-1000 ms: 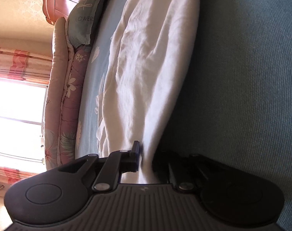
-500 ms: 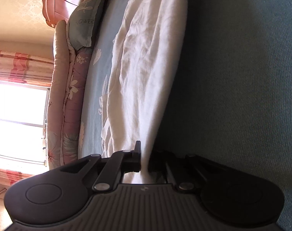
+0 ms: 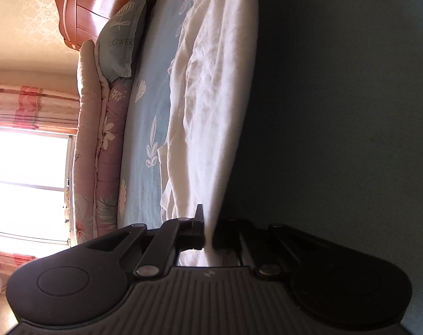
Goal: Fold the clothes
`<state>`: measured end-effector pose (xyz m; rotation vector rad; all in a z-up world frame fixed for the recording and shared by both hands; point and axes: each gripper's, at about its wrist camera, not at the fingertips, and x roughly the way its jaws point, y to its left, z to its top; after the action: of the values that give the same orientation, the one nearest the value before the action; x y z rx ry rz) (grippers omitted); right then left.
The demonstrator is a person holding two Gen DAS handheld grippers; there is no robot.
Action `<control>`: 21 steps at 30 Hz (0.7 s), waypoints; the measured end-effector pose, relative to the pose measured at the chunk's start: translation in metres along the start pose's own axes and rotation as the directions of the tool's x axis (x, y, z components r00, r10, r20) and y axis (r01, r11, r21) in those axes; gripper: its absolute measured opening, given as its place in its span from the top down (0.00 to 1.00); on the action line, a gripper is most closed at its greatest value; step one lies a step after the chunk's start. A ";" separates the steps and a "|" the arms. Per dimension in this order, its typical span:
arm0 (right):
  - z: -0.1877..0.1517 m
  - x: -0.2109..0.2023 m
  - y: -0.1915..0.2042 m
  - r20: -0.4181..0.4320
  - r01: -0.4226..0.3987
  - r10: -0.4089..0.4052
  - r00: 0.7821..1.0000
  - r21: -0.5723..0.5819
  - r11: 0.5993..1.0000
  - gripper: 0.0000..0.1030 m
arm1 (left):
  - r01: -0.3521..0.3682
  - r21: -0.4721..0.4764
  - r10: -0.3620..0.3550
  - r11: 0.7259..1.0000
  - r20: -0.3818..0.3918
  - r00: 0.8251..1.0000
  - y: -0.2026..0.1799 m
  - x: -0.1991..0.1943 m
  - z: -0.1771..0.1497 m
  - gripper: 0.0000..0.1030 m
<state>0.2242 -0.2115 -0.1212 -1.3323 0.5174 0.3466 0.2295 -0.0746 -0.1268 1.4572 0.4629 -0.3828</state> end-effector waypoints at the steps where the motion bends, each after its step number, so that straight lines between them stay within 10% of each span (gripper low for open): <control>1: -0.001 -0.005 0.002 0.001 -0.006 0.006 1.000 -0.005 1.000 0.94 | 0.003 0.014 -0.003 1.000 0.003 1.000 -0.004 -0.006 -0.001 1.00; 21: -0.011 -0.100 0.054 -0.007 -0.101 0.101 0.995 -0.044 0.994 0.94 | 0.040 0.078 -0.045 0.996 0.057 0.997 -0.059 -0.117 -0.022 1.00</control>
<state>0.1105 -0.2059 -0.1137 -1.3527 0.5851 0.4407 0.0977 -0.0610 -0.1173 1.5082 0.4361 -0.4809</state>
